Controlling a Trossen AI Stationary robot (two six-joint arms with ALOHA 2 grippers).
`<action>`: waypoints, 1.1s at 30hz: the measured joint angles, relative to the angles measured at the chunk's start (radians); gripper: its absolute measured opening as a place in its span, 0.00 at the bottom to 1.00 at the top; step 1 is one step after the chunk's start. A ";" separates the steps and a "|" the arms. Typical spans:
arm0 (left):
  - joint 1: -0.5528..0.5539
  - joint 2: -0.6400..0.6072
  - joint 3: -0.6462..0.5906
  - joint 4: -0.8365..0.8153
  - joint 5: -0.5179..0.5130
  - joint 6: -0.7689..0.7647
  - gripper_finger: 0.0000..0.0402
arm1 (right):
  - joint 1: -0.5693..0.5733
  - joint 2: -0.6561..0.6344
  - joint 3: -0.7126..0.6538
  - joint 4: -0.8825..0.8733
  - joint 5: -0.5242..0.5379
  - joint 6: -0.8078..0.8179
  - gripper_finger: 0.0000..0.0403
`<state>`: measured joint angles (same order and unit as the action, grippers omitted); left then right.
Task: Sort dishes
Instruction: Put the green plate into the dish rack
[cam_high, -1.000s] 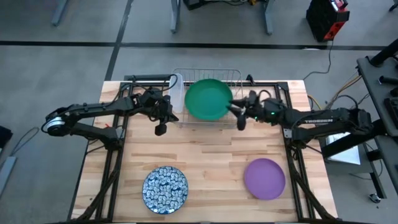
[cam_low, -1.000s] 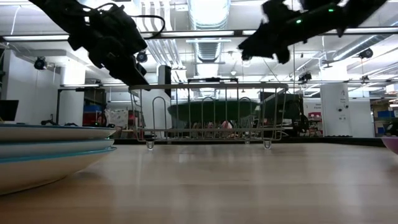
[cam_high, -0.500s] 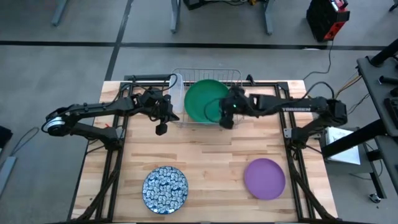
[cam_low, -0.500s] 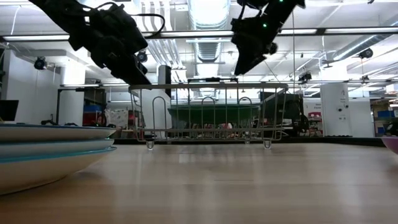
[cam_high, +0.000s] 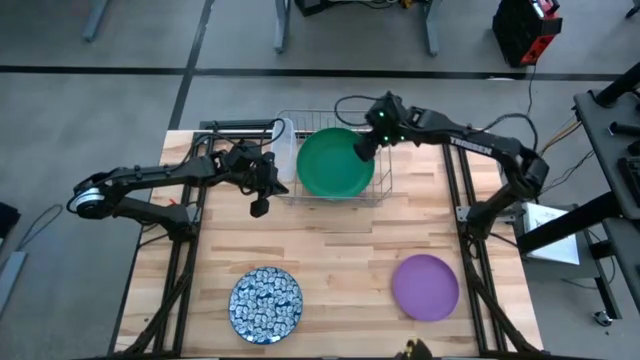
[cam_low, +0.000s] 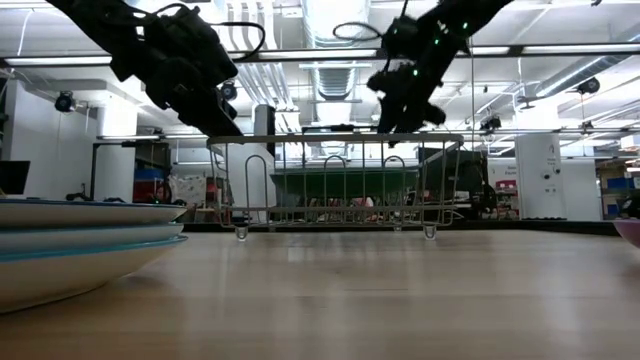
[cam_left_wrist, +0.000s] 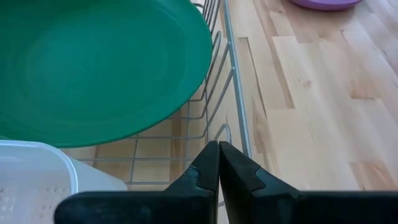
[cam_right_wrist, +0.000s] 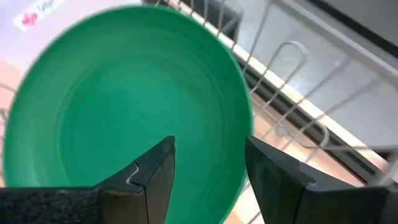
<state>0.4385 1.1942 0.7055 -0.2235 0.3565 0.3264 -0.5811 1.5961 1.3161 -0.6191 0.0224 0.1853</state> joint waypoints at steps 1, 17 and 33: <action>0.000 0.000 0.000 -0.002 0.000 -0.001 0.00 | -0.010 0.015 0.003 0.004 -0.024 -0.018 0.45; 0.000 -0.001 0.000 -0.002 0.001 -0.014 0.00 | -0.069 0.214 0.105 -0.060 -0.066 -0.109 0.45; 0.000 -0.001 0.000 -0.001 0.002 -0.014 0.00 | -0.097 0.242 0.176 -0.104 -0.054 -0.176 0.45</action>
<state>0.4385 1.1931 0.7055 -0.2245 0.3580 0.3122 -0.6776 1.8379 1.4926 -0.7228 -0.0319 0.0095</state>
